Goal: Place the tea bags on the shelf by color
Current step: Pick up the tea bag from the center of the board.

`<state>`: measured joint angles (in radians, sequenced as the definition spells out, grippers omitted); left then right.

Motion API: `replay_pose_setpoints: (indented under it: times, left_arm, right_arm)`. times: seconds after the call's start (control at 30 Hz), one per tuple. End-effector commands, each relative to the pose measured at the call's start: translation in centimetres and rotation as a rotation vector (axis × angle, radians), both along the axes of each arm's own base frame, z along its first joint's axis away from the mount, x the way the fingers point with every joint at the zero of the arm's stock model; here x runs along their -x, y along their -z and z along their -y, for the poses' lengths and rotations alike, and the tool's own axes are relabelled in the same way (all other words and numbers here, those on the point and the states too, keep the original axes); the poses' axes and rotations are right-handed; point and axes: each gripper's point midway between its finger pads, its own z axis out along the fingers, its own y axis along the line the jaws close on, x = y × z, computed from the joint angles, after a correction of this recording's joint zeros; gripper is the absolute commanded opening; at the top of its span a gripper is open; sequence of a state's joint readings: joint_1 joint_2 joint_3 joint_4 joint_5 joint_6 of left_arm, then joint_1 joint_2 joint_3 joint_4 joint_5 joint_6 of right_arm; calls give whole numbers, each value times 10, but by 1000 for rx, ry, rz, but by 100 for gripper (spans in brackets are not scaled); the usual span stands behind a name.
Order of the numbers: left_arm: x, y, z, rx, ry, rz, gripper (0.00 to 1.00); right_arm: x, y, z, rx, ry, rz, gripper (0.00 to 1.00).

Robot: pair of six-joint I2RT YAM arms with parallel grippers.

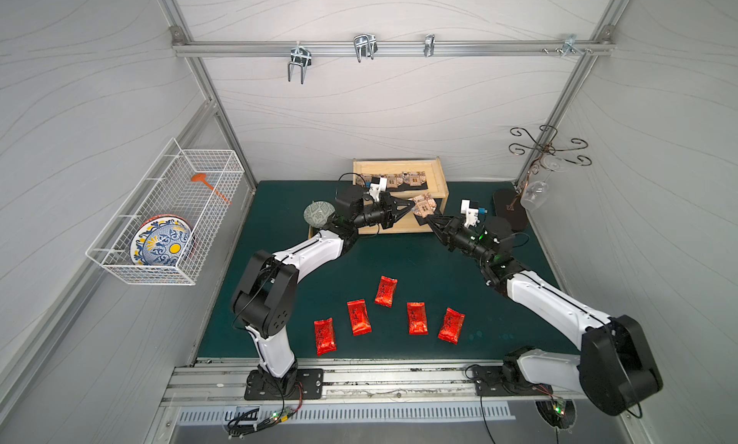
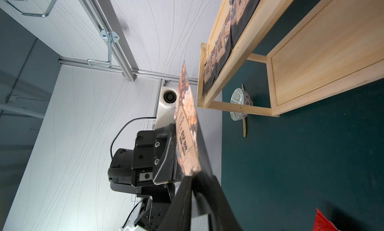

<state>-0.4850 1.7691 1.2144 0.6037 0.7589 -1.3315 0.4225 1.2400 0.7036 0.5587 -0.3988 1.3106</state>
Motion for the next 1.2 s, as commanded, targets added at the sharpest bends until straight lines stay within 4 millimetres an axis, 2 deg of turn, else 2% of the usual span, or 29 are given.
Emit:
replay_pose_setpoints:
  times: [0.0, 0.2, 0.3, 0.33, 0.47, 0.57, 0.67, 0.9, 1.0, 1.17]
  left_arm:
    - [-3, -13, 0, 33, -3, 62, 0]
    - [-3, -11, -1, 31, -3, 60, 0]
    - [-3, -12, -1, 30, -5, 58, 0]
    - [-3, -10, -1, 23, -6, 53, 4]
    - [-2, -9, -7, -4, -7, 61, 50]
    - [2, -11, -18, -56, -6, 83, 62]
    - [10, -5, -34, -153, -23, 86, 66]
    - [36, 21, -68, -350, -77, 98, 65]
    - [41, 29, -76, -386, -89, 98, 64]
    - [44, 33, -78, -403, -81, 95, 64]
  right_arm:
    - [3, -10, 5, -1, 16, 36, 15]
    - [4, -12, 7, 7, 19, 46, 0]
    - [3, -10, 7, 18, 20, 44, 0]
    - [2, -10, 8, 22, 24, 47, 0]
    - [-11, -12, 13, 52, 46, 64, 0]
    - [-30, -16, 23, 61, 80, 84, 0]
    - [-51, -21, 28, 72, 106, 101, 0]
    - [-96, -39, 24, 73, 155, 116, 0]
    - [-113, -37, 21, 71, 170, 98, 0]
    - [-137, -26, 22, 70, 220, 45, 0]
